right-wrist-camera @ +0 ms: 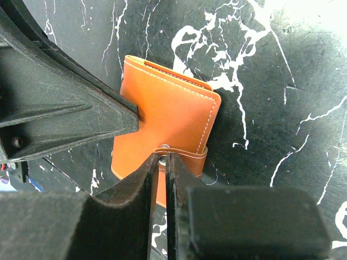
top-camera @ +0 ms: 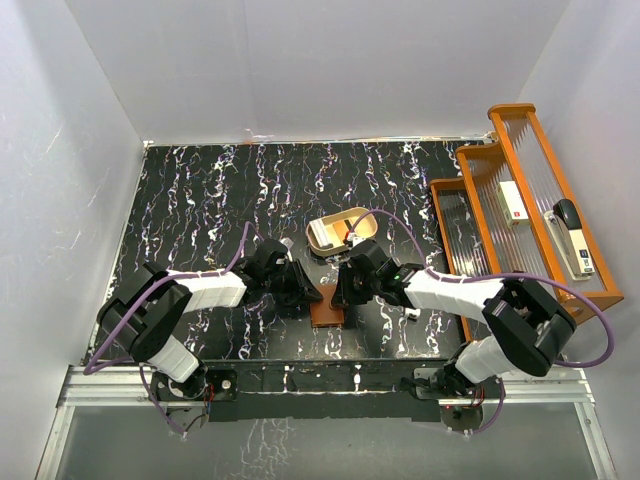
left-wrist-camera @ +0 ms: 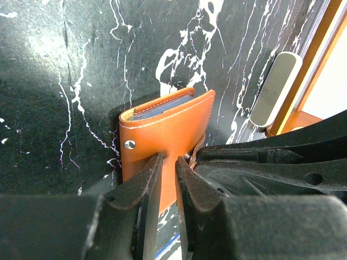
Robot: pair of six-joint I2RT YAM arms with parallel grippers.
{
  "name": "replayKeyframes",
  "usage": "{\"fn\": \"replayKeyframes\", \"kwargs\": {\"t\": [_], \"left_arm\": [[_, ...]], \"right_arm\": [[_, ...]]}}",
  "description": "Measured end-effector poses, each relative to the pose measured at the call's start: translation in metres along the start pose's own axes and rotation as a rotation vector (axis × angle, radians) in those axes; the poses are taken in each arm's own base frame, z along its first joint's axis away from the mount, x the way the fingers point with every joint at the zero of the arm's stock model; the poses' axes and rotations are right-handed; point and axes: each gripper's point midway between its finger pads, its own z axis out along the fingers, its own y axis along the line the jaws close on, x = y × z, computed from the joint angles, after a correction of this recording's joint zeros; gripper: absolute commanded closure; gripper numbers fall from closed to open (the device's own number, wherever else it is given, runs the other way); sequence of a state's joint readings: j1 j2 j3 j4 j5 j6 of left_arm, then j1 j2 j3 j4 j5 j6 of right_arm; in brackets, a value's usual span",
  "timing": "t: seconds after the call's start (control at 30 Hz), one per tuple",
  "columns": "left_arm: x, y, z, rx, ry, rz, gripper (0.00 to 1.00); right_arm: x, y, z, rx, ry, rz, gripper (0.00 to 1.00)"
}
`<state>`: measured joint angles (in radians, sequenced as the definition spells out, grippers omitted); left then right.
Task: Put the credit cards into the card holder
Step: Close the card holder at the center of the board.
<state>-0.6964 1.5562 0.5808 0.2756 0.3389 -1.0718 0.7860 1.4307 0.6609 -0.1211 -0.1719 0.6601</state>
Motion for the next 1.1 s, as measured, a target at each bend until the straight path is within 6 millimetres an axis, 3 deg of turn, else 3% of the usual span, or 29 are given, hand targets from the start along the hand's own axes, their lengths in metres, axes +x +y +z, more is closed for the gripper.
{"fn": "replayKeyframes", "kwargs": {"t": [0.8,1.1], "left_arm": [[0.000,0.001,-0.001,0.006,-0.018,-0.013,0.84],[0.000,0.001,-0.001,0.002,-0.022,-0.010,0.83]], "right_arm": [[0.000,0.001,0.004,0.034,0.009,-0.008,0.93],[-0.010,0.006,-0.011,0.060,-0.054,-0.014,0.85]]}}
